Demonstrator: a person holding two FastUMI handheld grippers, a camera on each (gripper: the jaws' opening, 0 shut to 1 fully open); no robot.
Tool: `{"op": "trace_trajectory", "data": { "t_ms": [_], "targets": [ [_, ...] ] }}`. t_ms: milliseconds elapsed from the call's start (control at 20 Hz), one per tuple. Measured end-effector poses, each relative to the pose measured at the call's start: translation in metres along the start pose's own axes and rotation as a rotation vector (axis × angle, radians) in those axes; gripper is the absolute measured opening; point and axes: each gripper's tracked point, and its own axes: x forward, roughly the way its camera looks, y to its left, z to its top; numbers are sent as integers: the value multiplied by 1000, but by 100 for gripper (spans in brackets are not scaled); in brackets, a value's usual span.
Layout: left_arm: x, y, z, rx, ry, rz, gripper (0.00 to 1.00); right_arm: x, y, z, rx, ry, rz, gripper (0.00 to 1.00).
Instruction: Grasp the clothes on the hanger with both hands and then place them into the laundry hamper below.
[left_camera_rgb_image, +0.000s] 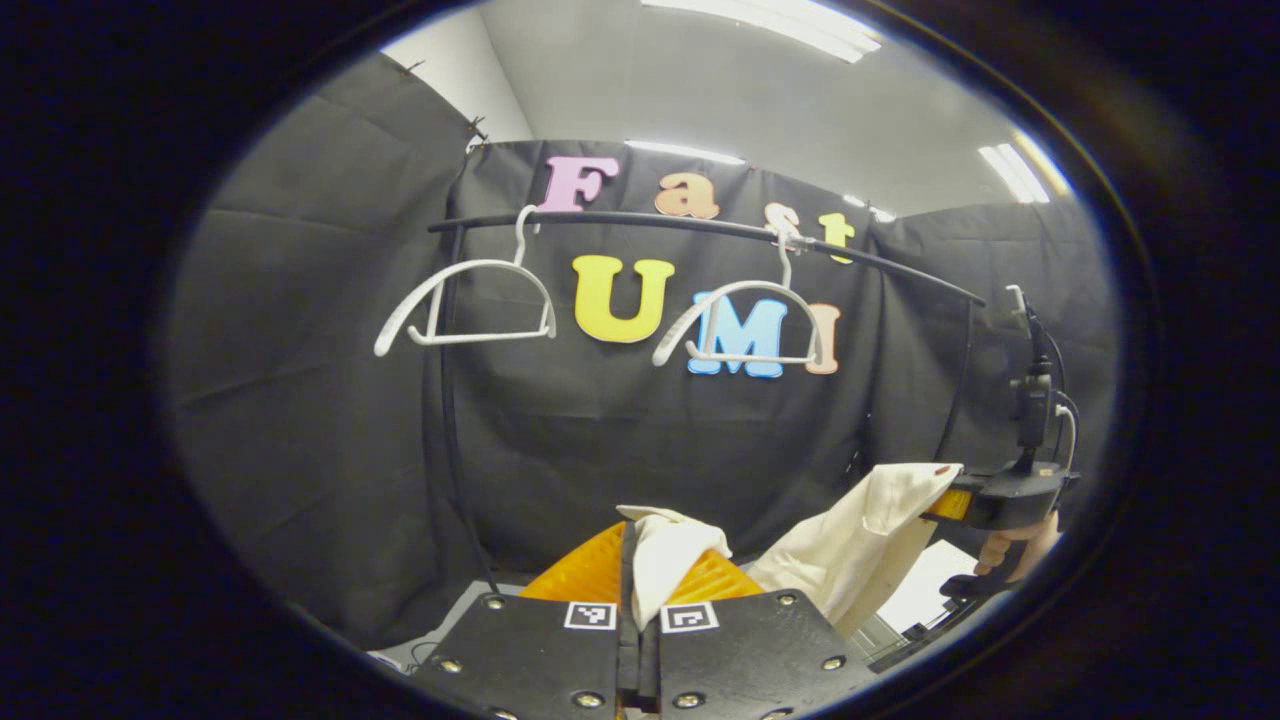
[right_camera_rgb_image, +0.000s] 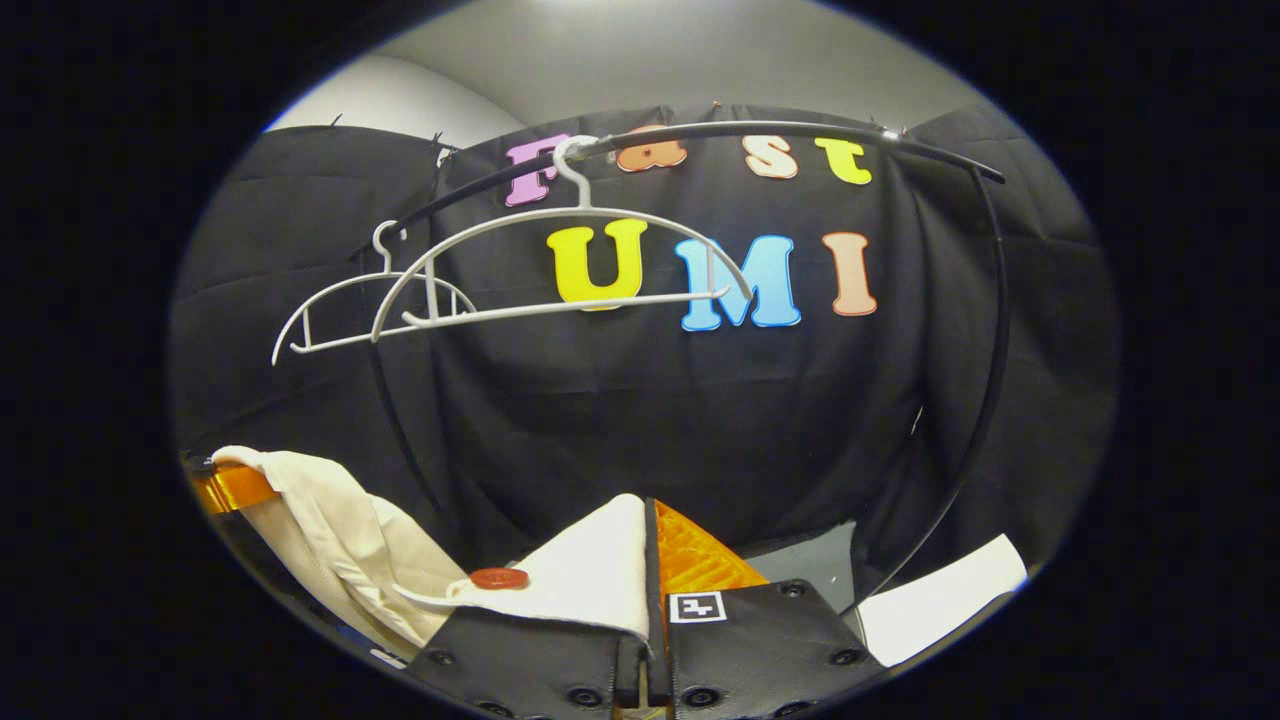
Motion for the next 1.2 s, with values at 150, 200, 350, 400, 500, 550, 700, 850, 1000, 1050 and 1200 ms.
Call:
{"op": "trace_trajectory", "data": {
  "t_ms": [150,200,350,400,500,550,700,850,1000,1050,1200],
  "targets": [
    [5,8,-30,1,39,6,1,3,19,-35,13,74,40,7],
    [9,9,-47,-12,58,3,1,4,24,-47,10,99,44,7],
    [30,7,-97,-84,141,-2,0,6,30,-90,14,182,52,8],
    [34,6,-110,-91,166,-3,1,8,35,-104,22,206,58,7],
    [49,6,-137,-97,227,3,1,16,37,-133,23,266,66,8],
    [55,6,-152,-102,258,9,1,27,36,-148,24,306,74,8],
    [66,9,-188,-105,339,35,1,48,31,-194,31,421,90,7],
    [74,18,-234,-112,426,55,1,50,44,-235,46,504,111,7],
    [79,21,-299,-115,512,44,0,55,47,-276,43,563,111,8],
    [78,21,-320,-117,547,43,1,59,48,-293,44,586,111,7],
    [78,26,-371,-144,620,58,2,73,49,-338,33,642,112,8]
  ]
}}
